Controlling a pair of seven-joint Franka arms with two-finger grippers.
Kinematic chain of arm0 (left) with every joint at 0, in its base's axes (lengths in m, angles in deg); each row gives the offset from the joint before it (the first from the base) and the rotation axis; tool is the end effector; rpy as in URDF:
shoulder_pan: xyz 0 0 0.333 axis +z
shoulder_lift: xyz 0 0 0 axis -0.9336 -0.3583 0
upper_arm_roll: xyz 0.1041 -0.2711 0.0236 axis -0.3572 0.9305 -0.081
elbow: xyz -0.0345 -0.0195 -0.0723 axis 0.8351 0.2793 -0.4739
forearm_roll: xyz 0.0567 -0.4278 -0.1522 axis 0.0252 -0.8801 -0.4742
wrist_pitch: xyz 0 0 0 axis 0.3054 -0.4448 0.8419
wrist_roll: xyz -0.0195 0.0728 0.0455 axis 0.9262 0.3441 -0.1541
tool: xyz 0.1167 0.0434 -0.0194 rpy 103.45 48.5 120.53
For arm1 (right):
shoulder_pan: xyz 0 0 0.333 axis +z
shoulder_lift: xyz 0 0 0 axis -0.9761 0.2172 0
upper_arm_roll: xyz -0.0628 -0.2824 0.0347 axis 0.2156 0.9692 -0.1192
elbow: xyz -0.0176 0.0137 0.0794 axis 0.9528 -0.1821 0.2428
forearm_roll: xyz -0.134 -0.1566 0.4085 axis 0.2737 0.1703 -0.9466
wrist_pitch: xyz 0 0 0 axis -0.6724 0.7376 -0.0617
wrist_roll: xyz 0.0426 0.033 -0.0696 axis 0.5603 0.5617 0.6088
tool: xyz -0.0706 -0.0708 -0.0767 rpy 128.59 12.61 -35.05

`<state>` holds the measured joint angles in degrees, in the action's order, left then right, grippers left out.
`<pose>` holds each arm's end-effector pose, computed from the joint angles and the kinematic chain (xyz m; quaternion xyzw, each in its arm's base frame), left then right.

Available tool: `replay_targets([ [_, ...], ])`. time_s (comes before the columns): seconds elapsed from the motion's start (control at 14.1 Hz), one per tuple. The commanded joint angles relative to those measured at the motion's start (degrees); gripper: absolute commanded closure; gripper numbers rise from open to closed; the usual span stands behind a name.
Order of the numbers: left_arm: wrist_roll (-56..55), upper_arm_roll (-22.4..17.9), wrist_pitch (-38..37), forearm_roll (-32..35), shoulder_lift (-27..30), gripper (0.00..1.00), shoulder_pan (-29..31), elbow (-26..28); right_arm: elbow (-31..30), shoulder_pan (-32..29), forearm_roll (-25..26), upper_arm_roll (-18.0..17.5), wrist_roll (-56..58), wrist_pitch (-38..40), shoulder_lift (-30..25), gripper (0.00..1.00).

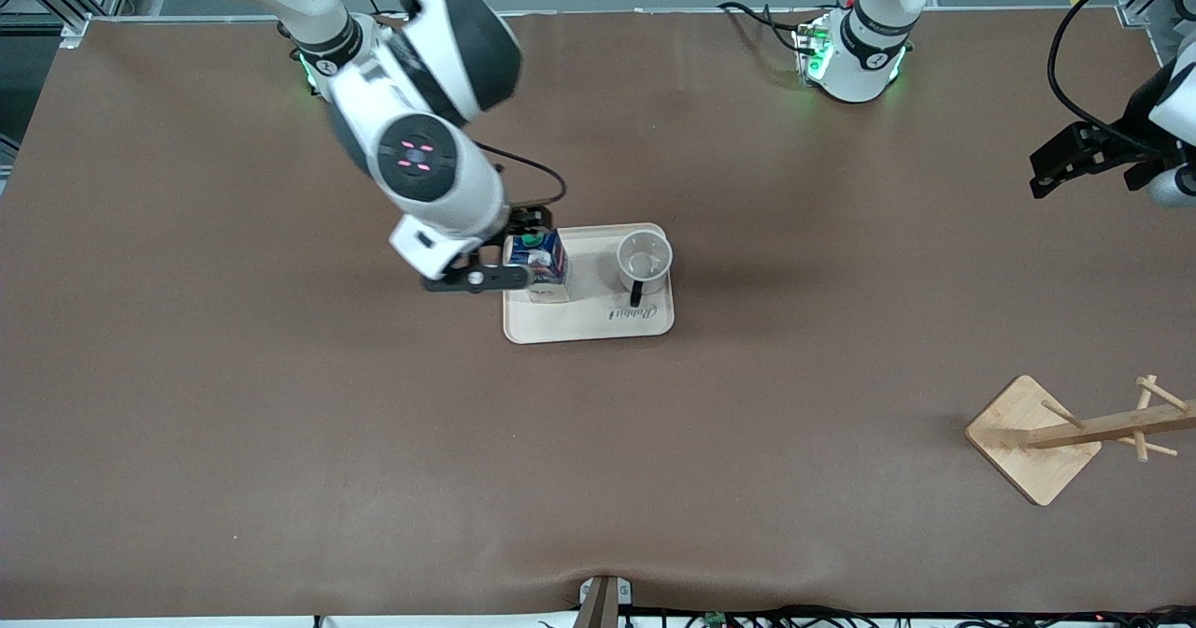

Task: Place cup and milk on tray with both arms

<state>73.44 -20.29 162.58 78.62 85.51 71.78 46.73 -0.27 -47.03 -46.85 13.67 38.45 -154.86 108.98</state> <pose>0.6080 -0.0470 0.6248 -0.9991 -0.0216 -0.0045 0.0362 0.6045 0.3852 0.4509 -0.9909 0.0023 0.1342 0.0134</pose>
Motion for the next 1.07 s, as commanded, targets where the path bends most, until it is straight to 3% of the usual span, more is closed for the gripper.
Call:
replay_targets([
  [0.0,0.7,-1.4,0.1,-0.9,1.8,0.00,-0.4,1.6,7.3,-5.9,0.3,-0.7,-0.3,7.0,0.1,0.00],
  [0.14,0.7,-1.4,0.2,-1.0,1.6,0.00,-0.2,1.6,6.4,-8.0,4.4,-0.4,0.3,7.6,-3.9,0.00],
  [0.43,0.7,-1.3,0.3,-0.9,1.5,0.00,-0.2,1.7,-4.0,-17.0,5.6,-0.3,14.1,7.1,-13.2,0.00],
  [0.57,0.7,-1.3,0.1,-0.9,1.6,0.00,-0.2,1.7,-9.2,-21.7,5.7,-0.3,22.8,4.1,-17.4,0.00],
  [0.85,0.7,-1.2,0.1,-0.9,1.7,0.00,-0.2,1.8,-27.1,-27.1,7.4,-0.1,33.1,-7.6,-29.7,0.00],
  [1.0,0.7,-1.2,0.1,-0.9,1.7,0.00,-0.2,1.8,-28.6,-28.7,7.5,0.0,33.3,-6.9,-32.5,0.00],
])
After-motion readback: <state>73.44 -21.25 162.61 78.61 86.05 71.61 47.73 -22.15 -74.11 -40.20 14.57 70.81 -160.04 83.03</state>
